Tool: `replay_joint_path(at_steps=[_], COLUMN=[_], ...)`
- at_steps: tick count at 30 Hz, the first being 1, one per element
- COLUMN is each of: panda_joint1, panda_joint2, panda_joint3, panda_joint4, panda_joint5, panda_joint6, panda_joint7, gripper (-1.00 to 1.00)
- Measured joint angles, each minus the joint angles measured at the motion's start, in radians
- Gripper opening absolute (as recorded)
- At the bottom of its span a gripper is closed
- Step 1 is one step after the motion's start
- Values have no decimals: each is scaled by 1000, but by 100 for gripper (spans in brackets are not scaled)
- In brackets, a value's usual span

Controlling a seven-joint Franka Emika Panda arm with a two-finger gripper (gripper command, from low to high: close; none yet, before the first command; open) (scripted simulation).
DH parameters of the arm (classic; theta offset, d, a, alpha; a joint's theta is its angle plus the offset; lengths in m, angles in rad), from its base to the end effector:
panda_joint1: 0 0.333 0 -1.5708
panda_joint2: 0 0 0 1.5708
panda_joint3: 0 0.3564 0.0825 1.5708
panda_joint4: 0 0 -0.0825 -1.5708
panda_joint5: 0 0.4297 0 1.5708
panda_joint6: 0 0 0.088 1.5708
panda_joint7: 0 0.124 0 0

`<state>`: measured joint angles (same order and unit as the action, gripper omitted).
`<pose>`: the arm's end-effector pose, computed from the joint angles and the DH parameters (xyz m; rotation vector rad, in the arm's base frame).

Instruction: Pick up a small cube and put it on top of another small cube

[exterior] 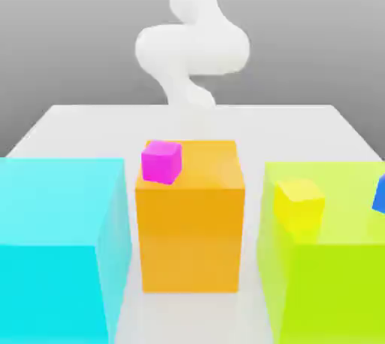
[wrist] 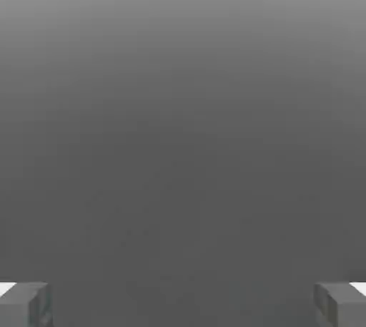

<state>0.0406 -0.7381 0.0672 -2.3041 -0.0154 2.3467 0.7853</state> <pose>0.3976 0.0527 0.7097 -2.5290 0.8806 -1.0307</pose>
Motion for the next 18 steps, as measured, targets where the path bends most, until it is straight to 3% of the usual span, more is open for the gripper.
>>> replay_joint_path(at_steps=[11,18], panda_joint1=[216,303], panda_joint2=[359,600], panda_joint3=[402,619], panda_joint4=[-132,-331], panda_joint5=[-50,-46], panda_joint6=[286,458], panda_joint7=[80,330], gripper=[0,0])
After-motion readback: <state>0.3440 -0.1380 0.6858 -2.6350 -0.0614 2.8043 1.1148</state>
